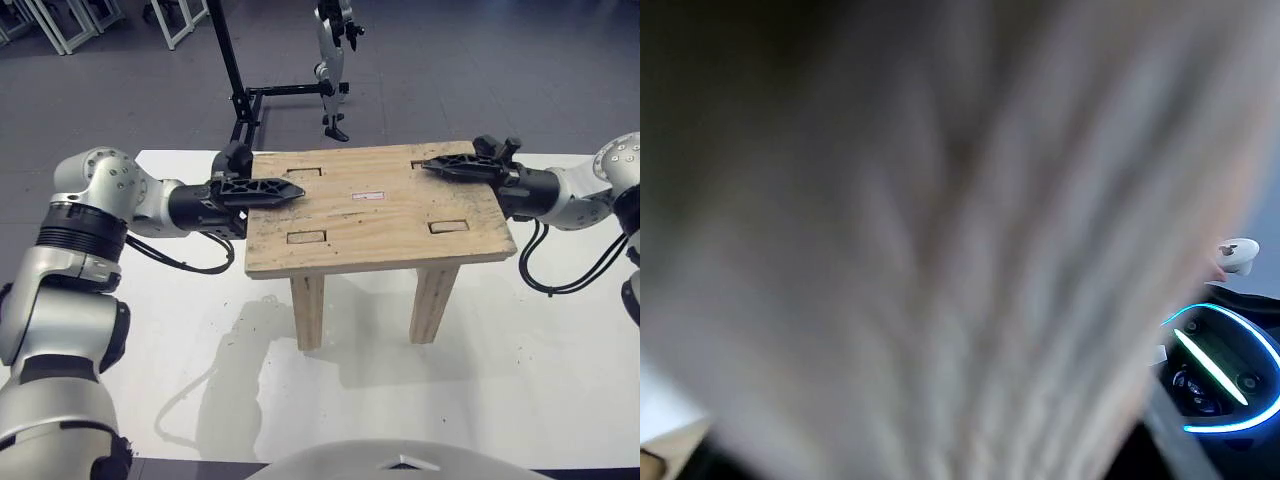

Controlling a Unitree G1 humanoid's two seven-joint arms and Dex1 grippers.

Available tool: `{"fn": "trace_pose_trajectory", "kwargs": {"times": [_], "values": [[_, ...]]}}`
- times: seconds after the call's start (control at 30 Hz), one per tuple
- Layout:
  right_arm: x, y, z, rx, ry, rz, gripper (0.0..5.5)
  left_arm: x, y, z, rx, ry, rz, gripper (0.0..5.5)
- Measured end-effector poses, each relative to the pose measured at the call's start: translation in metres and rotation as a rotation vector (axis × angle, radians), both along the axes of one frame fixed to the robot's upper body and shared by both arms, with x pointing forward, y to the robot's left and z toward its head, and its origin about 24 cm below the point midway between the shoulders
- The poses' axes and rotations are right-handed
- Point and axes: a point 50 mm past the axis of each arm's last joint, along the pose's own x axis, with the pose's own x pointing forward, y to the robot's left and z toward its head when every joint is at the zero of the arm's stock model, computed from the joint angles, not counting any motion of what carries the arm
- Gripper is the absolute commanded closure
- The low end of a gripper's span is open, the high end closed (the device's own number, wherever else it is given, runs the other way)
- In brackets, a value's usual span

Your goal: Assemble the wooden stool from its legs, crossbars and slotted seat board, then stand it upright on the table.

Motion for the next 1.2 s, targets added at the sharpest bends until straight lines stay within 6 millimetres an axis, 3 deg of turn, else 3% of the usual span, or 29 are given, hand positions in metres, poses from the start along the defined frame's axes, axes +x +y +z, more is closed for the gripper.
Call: {"fn": "trace_pose_trajectory", "kwargs": {"times": [0.07,0.23,0.53,0.67,0.93,1.07,1.2], "values": [[-0.001,-0.006,-0.012,-0.01,0.044,-0.041,2.79,0.002,-0.005,-0.008,0.008,0.027,-0.002,2.49],[-0.005,-0.009,-0.013,-0.031,0.041,-0.022,1.69,0.004,0.0,-0.006,-0.01,0.024,0.022,1.52],[-0.013,-0.029,-0.004,-0.067,0.005,-0.041,0.01,0.006,0.03,-0.012,0.022,0.034,0.152,0.02],[-0.014,-0.037,-0.005,-0.09,0.006,-0.062,0.01,0.004,0.042,-0.014,0.064,0.028,0.188,0.02],[-0.017,-0.081,-0.017,-0.15,0.045,-0.303,0.01,0.003,0.087,-0.005,0.068,-0.063,0.404,0.02],[-0.006,-0.114,-0.032,-0.305,-0.156,-0.566,0.01,0.02,0.121,-0.021,0.38,-0.432,0.688,0.02],[0.016,-0.118,-0.036,-0.459,-0.469,-0.743,0.01,0.045,0.126,-0.046,0.69,-0.617,1.006,0.02]]}}
